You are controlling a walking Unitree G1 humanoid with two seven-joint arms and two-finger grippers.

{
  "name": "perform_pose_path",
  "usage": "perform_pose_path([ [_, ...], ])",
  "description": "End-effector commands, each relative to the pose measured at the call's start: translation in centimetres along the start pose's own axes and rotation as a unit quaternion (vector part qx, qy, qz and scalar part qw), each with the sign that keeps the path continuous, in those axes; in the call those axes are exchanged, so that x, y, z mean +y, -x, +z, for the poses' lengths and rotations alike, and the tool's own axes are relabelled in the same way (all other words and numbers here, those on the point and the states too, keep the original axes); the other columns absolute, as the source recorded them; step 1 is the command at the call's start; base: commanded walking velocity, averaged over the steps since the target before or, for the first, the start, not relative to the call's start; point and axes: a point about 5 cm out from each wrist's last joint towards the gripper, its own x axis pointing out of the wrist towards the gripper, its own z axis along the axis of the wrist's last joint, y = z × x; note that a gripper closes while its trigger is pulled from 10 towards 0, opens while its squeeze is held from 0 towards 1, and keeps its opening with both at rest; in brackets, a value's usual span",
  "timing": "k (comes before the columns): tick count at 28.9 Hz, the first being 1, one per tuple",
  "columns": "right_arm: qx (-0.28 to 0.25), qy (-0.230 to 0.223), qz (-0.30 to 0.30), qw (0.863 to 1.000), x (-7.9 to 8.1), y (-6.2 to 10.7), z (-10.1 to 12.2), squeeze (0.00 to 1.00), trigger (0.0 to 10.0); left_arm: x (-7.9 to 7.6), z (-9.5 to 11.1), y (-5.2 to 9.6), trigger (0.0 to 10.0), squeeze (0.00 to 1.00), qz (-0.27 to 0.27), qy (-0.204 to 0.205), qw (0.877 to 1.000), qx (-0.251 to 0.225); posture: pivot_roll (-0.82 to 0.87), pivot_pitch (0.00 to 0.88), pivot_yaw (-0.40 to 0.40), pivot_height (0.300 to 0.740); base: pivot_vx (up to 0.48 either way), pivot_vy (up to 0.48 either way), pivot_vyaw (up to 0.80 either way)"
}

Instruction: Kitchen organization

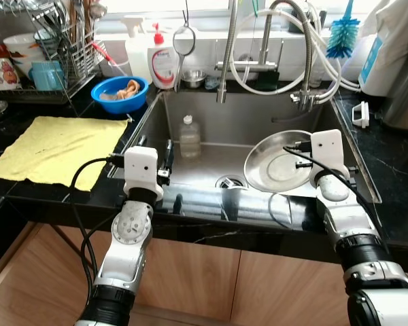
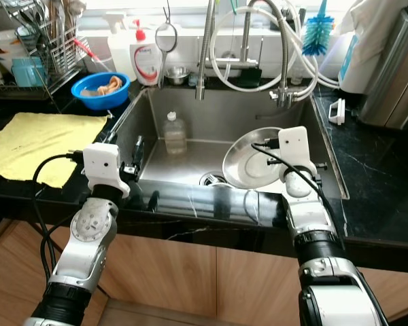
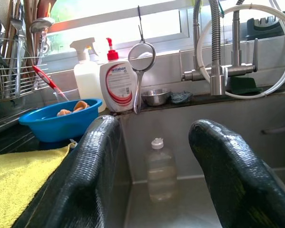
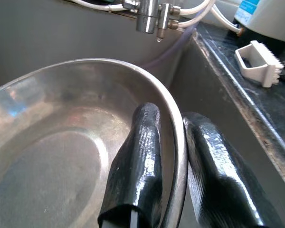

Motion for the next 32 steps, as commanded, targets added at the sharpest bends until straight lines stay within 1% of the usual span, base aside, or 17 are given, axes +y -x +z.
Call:
perform_pose_path([
  [1,-0.017,-0.013,0.005,1.000,0.4,-0.2,1.0,0.00,10.0,0.2,0.2,0.1,10.0,0.00,-0.001,-0.001,1.000,-0.006,-0.14,0.000,0.066,0.740,0.000,0.000,0.00],
  [2,-0.020,-0.014,0.009,1.000,0.6,-0.1,1.0,0.05,10.0,0.2,0.2,0.1,10.0,0.00,-0.001,-0.001,1.000,-0.006,-0.14,0.000,0.066,0.740,0.000,0.000,0.00],
  [3,-0.026,-0.017,0.011,0.999,0.8,-0.1,1.0,1.00,10.0,0.2,0.2,0.0,10.0,0.00,-0.002,-0.001,1.000,-0.006,-0.14,0.000,0.066,0.740,0.000,0.000,0.00],
  [6,-0.040,-0.016,0.012,0.999,0.8,-0.1,1.3,1.00,10.0,0.3,0.2,0.0,10.0,0.00,-0.002,-0.002,1.000,-0.005,-0.14,0.000,0.067,0.740,0.000,0.000,0.00],
  [7,-0.042,-0.017,0.014,0.999,0.9,-0.1,1.3,0.00,10.0,0.3,0.2,0.0,10.0,0.00,-0.003,-0.002,1.000,-0.005,-0.14,0.000,0.067,0.740,0.000,0.000,0.00],
  [13,-0.047,-0.021,0.020,0.999,1.3,0.1,1.3,0.00,10.0,0.2,0.2,0.1,10.0,0.00,-0.006,-0.002,1.000,-0.005,-0.14,0.000,0.070,0.740,0.000,0.000,0.00],
  [15,-0.057,-0.030,0.018,0.998,1.4,0.2,1.6,0.00,10.0,0.2,0.2,0.0,10.0,0.00,-0.006,-0.002,1.000,-0.006,-0.14,0.000,0.071,0.740,0.000,0.000,0.00],
  [17,-0.094,-0.048,0.017,0.994,1.4,0.6,2.6,0.00,10.0,0.2,0.3,0.0,10.0,0.00,-0.007,-0.002,1.000,-0.007,-0.14,0.000,0.071,0.740,0.000,0.000,0.00],
  [20,-0.120,-0.060,0.015,0.991,1.4,1.0,3.4,0.00,10.0,0.2,0.3,0.1,10.0,0.00,-0.008,-0.002,1.000,-0.008,-0.14,0.000,0.071,0.740,0.000,0.000,0.00],
  [21,-0.137,-0.066,0.014,0.988,1.4,1.3,3.9,0.00,10.0,0.2,0.3,0.1,10.0,0.00,-0.008,-0.003,1.000,-0.008,-0.14,0.000,0.071,0.740,0.000,0.000,0.00],
  [22,-0.156,-0.073,0.012,0.985,1.3,1.7,4.3,0.00,10.0,0.2,0.3,0.1,10.0,0.00,-0.008,-0.003,1.000,-0.008,-0.14,0.000,0.071,0.740,0.000,0.000,0.00],
  [23,-0.196,-0.086,0.008,0.977,1.0,2.7,5.3,0.00,10.0,0.3,0.3,0.1,10.0,0.00,-0.007,-0.004,1.000,-0.009,-0.14,0.000,0.071,0.740,0.000,0.000,0.00],
  [25,-0.242,-0.098,0.014,0.965,0.9,4.4,6.2,0.00,10.0,0.3,0.4,0.2,10.0,0.00,-0.006,-0.005,1.000,-0.011,-0.14,0.000,0.071,0.740,0.000,0.000,0.00],
  [28,-0.268,-0.097,0.025,0.958,1.0,5.5,6.5,0.00,10.0,0.4,0.4,0.3,10.0,0.00,-0.004,-0.006,1.000,-0.012,-0.15,0.000,0.071,0.740,0.000,0.000,0.00],
  [29,-0.292,-0.095,0.042,0.951,1.3,6.7,6.8,0.00,10.0,0.6,0.5,0.4,10.0,0.00,-0.001,-0.008,1.000,-0.014,-0.15,0.000,0.072,0.740,0.000,0.000,0.00],
  [31,-0.313,-0.095,0.057,0.943,1.6,8.0,6.9,0.00,10.0,0.7,0.5,0.5,10.0,0.00,0.001,-0.010,1.000,-0.015,-0.15,0.000,0.070,0.740,0.000,0.000,0.00],
  [32,-0.313,-0.095,0.057,0.943,1.6,8.0,6.9,0.00,10.0,0.7,0.5,0.5,10.0,0.00,0.001,-0.010,1.000,-0.015,-0.15,0.000,0.070,0.740,0.000,0.000,0.00],
])
